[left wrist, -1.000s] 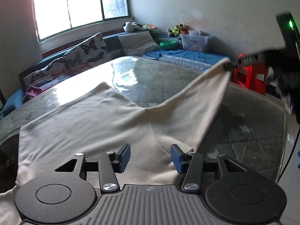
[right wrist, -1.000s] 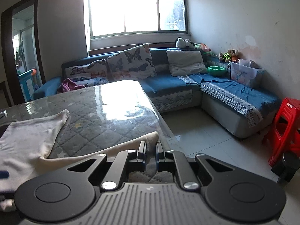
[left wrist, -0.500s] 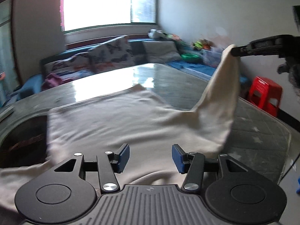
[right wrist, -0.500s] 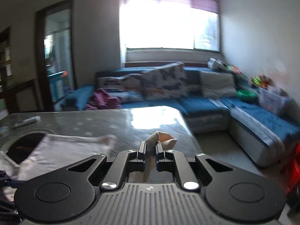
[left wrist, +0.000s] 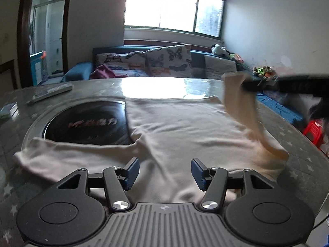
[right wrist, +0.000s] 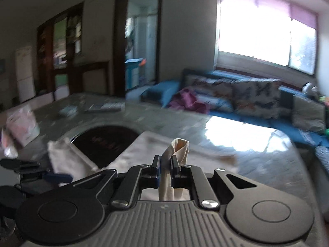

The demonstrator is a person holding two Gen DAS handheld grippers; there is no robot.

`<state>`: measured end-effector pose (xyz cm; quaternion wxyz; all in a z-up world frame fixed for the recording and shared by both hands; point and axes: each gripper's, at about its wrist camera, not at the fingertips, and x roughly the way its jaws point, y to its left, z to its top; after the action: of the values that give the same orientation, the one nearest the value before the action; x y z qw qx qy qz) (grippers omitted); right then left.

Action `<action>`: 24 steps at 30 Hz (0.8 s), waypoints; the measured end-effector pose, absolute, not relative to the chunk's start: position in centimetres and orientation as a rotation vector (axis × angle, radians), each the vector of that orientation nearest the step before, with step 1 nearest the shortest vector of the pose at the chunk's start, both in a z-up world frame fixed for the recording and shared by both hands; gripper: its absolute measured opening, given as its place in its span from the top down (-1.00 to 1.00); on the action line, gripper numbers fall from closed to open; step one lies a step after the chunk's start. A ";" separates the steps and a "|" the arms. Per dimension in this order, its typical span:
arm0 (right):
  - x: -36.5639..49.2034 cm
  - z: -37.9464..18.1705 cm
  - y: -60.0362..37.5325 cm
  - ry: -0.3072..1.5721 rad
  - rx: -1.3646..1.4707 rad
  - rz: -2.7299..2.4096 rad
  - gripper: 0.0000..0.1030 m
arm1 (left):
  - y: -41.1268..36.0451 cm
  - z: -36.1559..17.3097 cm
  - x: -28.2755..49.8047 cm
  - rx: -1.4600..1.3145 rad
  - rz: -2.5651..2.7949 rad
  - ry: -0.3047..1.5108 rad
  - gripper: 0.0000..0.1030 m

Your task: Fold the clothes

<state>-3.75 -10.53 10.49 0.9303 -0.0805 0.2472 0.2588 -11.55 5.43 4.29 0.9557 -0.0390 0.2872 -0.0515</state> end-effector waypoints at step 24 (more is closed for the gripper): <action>-7.3 5.0 -16.7 0.694 0.006 0.521 -0.51 | 2.6 4.8 -9.3 -0.058 -0.181 0.584 -0.21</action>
<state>-7.33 -16.73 5.03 0.9074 0.0028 0.3362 0.2522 -9.31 2.62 4.85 0.9532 -0.0288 0.2874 -0.0890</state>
